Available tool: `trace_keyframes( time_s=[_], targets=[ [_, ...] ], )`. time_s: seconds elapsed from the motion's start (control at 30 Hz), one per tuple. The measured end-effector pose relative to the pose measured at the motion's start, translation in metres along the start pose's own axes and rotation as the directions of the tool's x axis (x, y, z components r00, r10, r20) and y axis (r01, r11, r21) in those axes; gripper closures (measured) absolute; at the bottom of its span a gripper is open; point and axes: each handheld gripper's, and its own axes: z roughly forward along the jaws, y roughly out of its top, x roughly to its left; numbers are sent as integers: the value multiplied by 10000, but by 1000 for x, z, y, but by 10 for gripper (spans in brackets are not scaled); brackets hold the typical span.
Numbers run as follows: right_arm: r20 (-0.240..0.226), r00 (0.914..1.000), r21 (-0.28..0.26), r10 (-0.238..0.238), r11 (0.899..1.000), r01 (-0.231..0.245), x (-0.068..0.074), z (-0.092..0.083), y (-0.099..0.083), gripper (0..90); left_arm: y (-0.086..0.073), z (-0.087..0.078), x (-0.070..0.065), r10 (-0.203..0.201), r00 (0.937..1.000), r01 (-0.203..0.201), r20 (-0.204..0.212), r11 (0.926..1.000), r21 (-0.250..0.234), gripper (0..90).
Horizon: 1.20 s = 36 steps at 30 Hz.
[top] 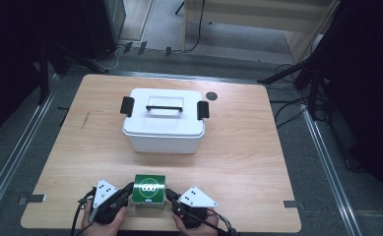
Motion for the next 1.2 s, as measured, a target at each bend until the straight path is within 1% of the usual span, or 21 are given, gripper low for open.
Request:
trace_keyframes(
  time_s=[0.03, 0.07, 0.17, 0.27, 0.33, 0.53, 0.57, 0.6, 0.63, 0.67, 0.7, 0.73, 0.77, 0.83, 0.87, 0.9, 0.93, 0.97, 1.13, 1.17, 1.2],
  targets=[
    [1, 10000, 41, 91, 10000, -91, -1, 0, 0, 900, 0, 1, -1, -62, 9999, 62, 115, 10000, 27, 900],
    [-15, 9999, 42, 158, 9999, -158, -2, 0, 0, 900, 0, 2, -1, -86, 9999, 86, 142, 10000, 9, 900],
    [10, 9996, 67, 275, 9996, -275, -4, -1, 0, 900, 1, 4, -5, -103, 9999, 103, 74, 9999, 13, 900],
    [38, 9992, 76, 387, 9992, -387, -6, -3, 0, 900, 1, 6, -7, -102, 9999, 102, 109, 9999, -22, 900],
    [65, 9985, 103, 541, 9985, -542, -11, -5, 0, 900, 1, 8, -10, -144, 9998, 145, 147, 9999, -47, 900],
    [229, 9977, 109, 643, 9979, -645, -16, -8, -1, 900, 3, 14, -17, -138, 9995, 140, 301, 9999, -63, 900],
    [349, 9969, 93, 704, 9975, -707, -18, -11, -2, 900, 4, 17, -20, -174, 9990, 175, 413, 9998, -36, 900],
    [349, 9969, 93, 704, 9975, -707, -18, -11, -2, 900, 4, 17, -20, -174, 9990, 175, 413, 9998, -36, 900],
    [510, 9957, 70, 767, 9970, -772, -21, -15, -3, 900, 5, 20, -24, -189, 9983, 189, 555, 9998, -7, 900],
    [510, 9957, 70, 767, 9970, -772, -21, -15, -3, 900, 5, 20, -24, -189, 9983, 189, 555, 9998, -7, 900],
    [654, 9941, 65, 863, 9962, -869, -24, -18, -4, 900, 6, 23, -28, -176, 9975, 175, 680, 9998, 20, 900],
    [745, 9931, 51, 903, 9958, -909, -26, -20, -4, 900, 6, 23, -28, -176, 9975, 175, 680, 9998, 20, 900],
    [851, 9919, 31, 943, 9955, -949, -28, -22, -5, 900, 7, 27, -34, -73, 9970, 70, 769, 10000, 45, 900],
    [1051, 9890, -17, 1037, 9946, -1041, -32, -26, -6, 900, 8, 30, -38, -14, 9953, 7, 967, 10000, 73, 900],
    [1051, 9890, -17, 1037, 9946, -1041, -32, -26, -6, 900, 8, 30, -38, -14, 9953, 7, 967, 10000, 73, 900],
    [1174, 9857, -64, 1209, 9926, -1210, -36, -29, -8, 900, 10, 34, -42, 70, 9949, -79, 1005, 9999, 88, 900],
    [1174, 9857, -64, 1209, 9926, -1210, -36, -29, -8, 900, 10, 34, -42, 70, 9949, -79, 1005, 9999, 88, 900],
    [1285, 9834, -84, 1280, 9917, -1280, -38, -32, -9, 900, 11, 37, -46, 132, 9942, -141, 1068, 9999, 73, 900],
    [1564, 9786, -211, 1338, 9910, -1322, -42, -41, -13, 900, 15, 45, -52, 239, 9922, -250, 1227, 9997, 77, 900],
    [1655, 9772, -247, 1326, 9912, -1303, -43, -43, -14, 900, 15, 48, -56, 304, 9910, -317, 1300, 9995, 77, 900],
    [1655, 9772, -247, 1326, 9912, -1303, -43, -43, -14, 900, 15, 48, -56, 304, 9910, -317, 1300, 9995, 77, 900]
  ],
)
